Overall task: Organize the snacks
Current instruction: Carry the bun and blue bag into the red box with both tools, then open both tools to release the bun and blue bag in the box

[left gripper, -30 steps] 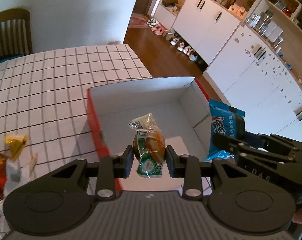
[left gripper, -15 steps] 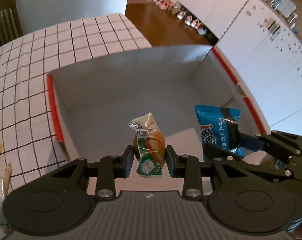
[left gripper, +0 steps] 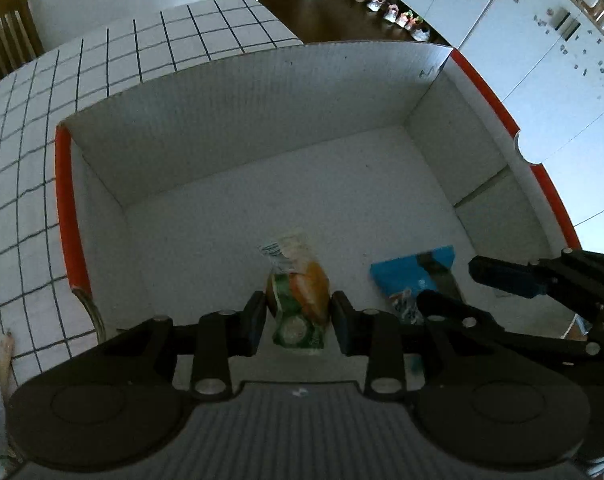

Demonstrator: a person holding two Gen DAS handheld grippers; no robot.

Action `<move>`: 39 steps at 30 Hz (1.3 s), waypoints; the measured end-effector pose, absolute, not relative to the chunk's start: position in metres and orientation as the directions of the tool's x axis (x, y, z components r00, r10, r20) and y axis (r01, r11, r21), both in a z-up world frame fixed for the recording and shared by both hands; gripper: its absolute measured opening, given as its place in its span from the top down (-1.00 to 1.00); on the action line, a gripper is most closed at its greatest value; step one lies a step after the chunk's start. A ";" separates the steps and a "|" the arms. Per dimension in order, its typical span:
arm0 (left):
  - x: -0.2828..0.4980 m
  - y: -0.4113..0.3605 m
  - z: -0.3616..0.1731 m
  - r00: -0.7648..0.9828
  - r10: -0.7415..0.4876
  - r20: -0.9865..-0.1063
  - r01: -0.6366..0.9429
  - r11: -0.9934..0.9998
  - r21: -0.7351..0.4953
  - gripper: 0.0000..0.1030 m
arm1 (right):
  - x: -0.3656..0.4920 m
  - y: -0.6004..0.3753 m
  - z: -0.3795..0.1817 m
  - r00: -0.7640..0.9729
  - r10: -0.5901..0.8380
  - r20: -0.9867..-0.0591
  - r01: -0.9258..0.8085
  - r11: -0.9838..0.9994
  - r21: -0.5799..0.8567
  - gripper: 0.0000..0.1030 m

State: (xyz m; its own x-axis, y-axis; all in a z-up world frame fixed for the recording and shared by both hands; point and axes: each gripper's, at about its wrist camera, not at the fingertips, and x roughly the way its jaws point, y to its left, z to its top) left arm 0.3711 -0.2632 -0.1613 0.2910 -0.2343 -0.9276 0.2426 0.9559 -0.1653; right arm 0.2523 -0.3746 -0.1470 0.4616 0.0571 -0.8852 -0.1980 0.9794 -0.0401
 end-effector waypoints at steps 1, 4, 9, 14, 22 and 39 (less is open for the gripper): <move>0.371 -0.264 -0.160 0.294 -0.236 -0.926 0.245 0.955 -0.165 0.25 | 0.252 -0.375 -0.146 0.461 0.061 -0.885 -0.202 0.979 -0.038 0.19; 0.367 -0.264 -0.153 0.310 -0.245 -0.919 0.255 0.952 -0.168 -0.07 | 0.254 -0.381 -0.143 0.465 0.075 -0.882 -0.203 0.979 -0.024 0.04; 0.357 -0.260 -0.138 0.347 -0.243 -0.906 0.265 0.952 -0.154 -0.11 | 0.251 -0.391 -0.135 0.482 0.094 -0.871 -0.203 0.979 -0.007 -0.15; 0.346 -0.253 -0.121 0.384 -0.240 -0.891 0.264 0.954 -0.143 -0.12 | 0.242 -0.399 -0.121 0.510 0.117 -0.852 -0.205 0.979 0.012 -0.32; 0.320 -0.238 -0.094 0.441 -0.259 -0.859 0.246 0.956 -0.161 -0.12 | 0.222 -0.400 -0.096 0.554 0.154 -0.818 -0.215 0.976 0.037 -0.41; 0.253 -0.190 -0.042 0.548 -0.291 -0.785 0.246 0.952 -0.181 -0.30 | 0.171 -0.388 -0.046 0.643 0.231 -0.730 -0.234 0.967 0.100 -0.73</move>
State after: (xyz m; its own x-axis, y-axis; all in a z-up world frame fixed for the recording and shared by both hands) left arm 0.2532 -0.1900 -0.0423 0.5477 -0.2907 -0.7845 0.2461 0.9522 -0.1810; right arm 0.1710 -0.3883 -0.0459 0.6433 0.2311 -0.7299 -0.2341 0.9671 0.0999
